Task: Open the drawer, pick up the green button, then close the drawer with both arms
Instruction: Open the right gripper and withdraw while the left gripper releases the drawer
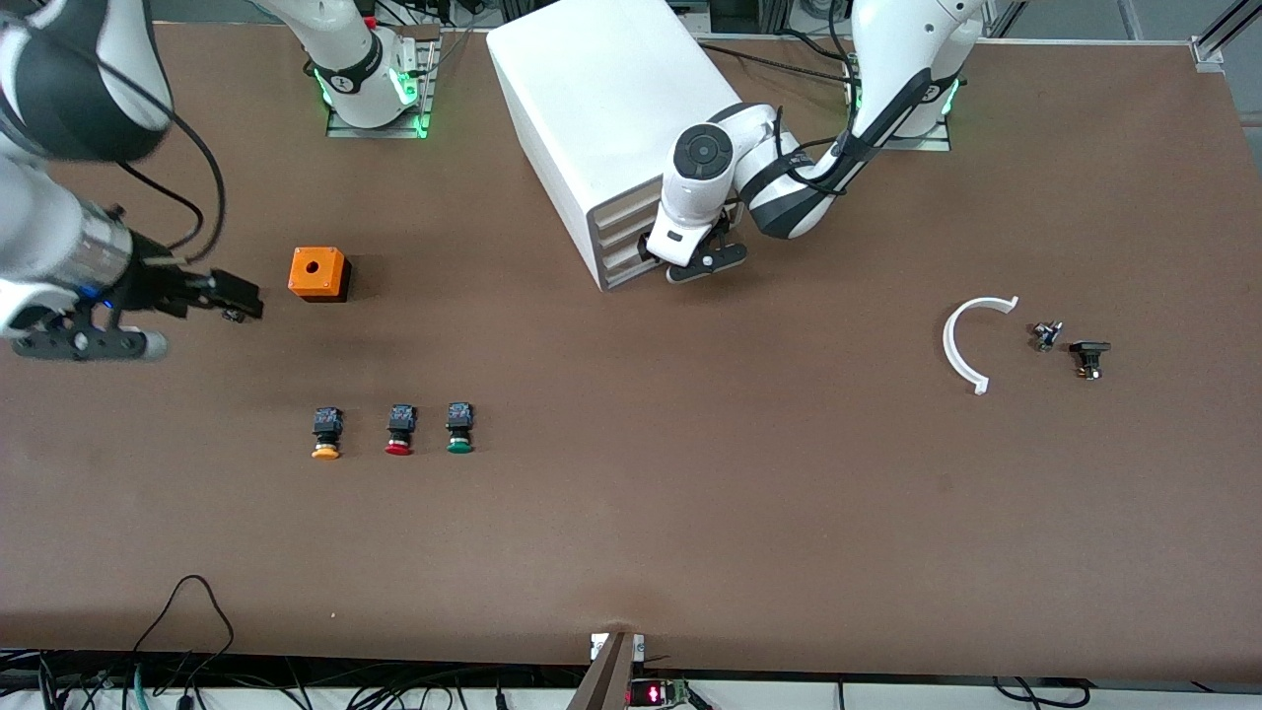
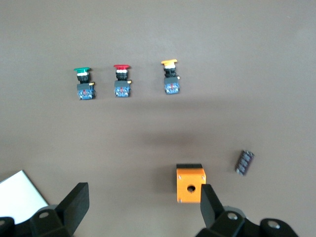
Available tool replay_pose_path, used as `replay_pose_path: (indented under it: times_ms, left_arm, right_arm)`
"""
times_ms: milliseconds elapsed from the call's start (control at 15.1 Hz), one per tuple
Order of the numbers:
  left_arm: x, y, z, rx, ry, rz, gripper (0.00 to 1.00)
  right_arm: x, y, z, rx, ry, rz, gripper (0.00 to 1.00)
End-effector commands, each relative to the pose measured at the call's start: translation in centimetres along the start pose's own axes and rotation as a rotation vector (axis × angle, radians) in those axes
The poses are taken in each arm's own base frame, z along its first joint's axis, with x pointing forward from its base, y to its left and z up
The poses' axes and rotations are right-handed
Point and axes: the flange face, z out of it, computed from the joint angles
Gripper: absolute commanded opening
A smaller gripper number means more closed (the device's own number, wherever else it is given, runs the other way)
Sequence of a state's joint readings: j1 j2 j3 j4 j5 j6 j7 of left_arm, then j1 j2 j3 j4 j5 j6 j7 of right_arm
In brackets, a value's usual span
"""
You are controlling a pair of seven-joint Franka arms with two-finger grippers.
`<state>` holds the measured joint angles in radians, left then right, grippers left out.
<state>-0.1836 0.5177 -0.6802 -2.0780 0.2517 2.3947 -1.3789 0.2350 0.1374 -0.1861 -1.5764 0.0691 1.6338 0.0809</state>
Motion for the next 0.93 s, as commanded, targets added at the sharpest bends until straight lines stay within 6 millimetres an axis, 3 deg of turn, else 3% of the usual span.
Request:
replay_pose_path:
  times_ms: [0, 133, 199, 465, 664, 863]
  left_arm:
    - [-0.7, -0.5, -0.5, -0.001, -0.012, -0.004, 1.00]
    - [-0.2, -0.6, -0.9, -0.007, -0.006, -0.009, 1.00]
    - [1.0, -0.9, -1.9, -0.014, 0.008, -0.010, 1.00]
    - [5.9, -3.5, -7.3, 0.017, 0.085, 0.170, 1.00]
    - [9.3, -5.6, -11.5, 0.080, 0.120, 0.255, 1.00]
    - [12.5, -7.4, -17.3, 0.110, 0.096, 0.328, 1.00]
  right_arm:
    - [-3.5, 0.2, -2.8, -0.014, -0.005, 0.042, 1.00]
    - [-5.0, 0.2, -4.6, -0.011, 0.009, 0.048, 1.00]
    - [-5.6, 0.2, -5.3, -0.008, 0.013, 0.054, 1.00]
    - [-7.6, 0.4, -6.8, 0.005, 0.032, 0.049, 1.00]
    - [-8.0, 0.1, -7.6, 0.006, 0.040, 0.040, 1.00]
    - [-8.3, -0.4, -7.9, 0.006, 0.043, 0.032, 1.00]
